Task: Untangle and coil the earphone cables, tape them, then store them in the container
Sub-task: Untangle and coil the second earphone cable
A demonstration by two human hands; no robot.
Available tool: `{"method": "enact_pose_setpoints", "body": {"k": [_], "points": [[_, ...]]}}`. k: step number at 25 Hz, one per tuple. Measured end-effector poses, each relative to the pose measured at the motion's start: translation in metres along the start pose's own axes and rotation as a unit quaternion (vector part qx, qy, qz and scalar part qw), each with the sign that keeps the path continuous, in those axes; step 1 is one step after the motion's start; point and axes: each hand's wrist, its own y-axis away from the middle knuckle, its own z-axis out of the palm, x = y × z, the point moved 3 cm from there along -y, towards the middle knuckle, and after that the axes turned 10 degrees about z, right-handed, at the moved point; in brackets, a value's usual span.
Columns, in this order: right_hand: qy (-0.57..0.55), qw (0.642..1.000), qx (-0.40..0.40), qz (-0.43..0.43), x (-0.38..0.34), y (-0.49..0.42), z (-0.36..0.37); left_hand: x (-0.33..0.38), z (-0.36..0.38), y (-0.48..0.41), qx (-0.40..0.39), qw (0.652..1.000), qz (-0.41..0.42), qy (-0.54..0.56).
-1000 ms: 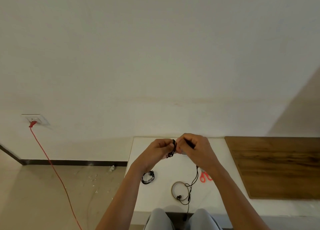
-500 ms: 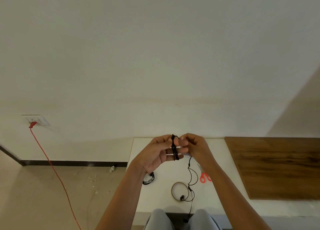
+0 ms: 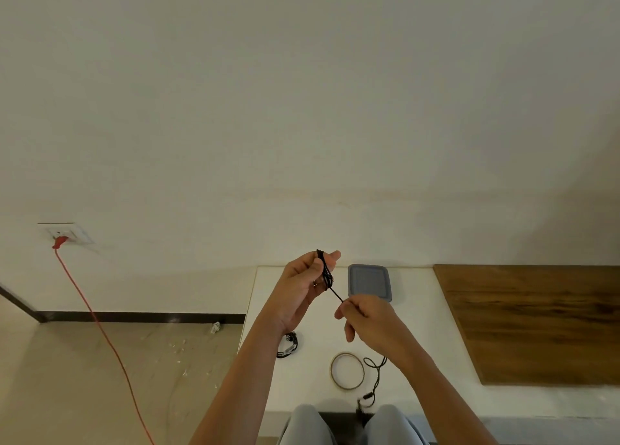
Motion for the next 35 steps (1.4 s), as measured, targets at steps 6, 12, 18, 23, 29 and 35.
{"method": "enact_pose_setpoints", "body": {"k": [6,12,18,23,29,35], "points": [[-0.094,0.994,-0.005,0.047,0.003,0.001,-0.012,0.007,-0.001,-0.004,0.018,0.999,0.018,-0.043],[-0.090,0.991,0.095,0.008,0.008,-0.001,-0.021,0.012,-0.007,-0.006,0.040,0.997,0.042,-0.049],[-0.088,0.987,0.130,0.015,0.009,0.000,-0.022,0.015,-0.011,-0.009,0.045,0.997,0.051,-0.042],[-0.056,0.994,0.095,-0.017,0.000,0.005,-0.020,0.002,-0.006,-0.007,0.014,0.984,0.038,-0.172],[0.017,0.986,0.129,-0.108,-0.024,0.011,-0.034,-0.010,0.002,0.001,-0.100,0.965,-0.006,-0.243],[0.067,0.984,0.085,-0.141,-0.029,-0.003,-0.053,-0.011,0.003,0.011,-0.184,0.942,-0.093,-0.264]]}}
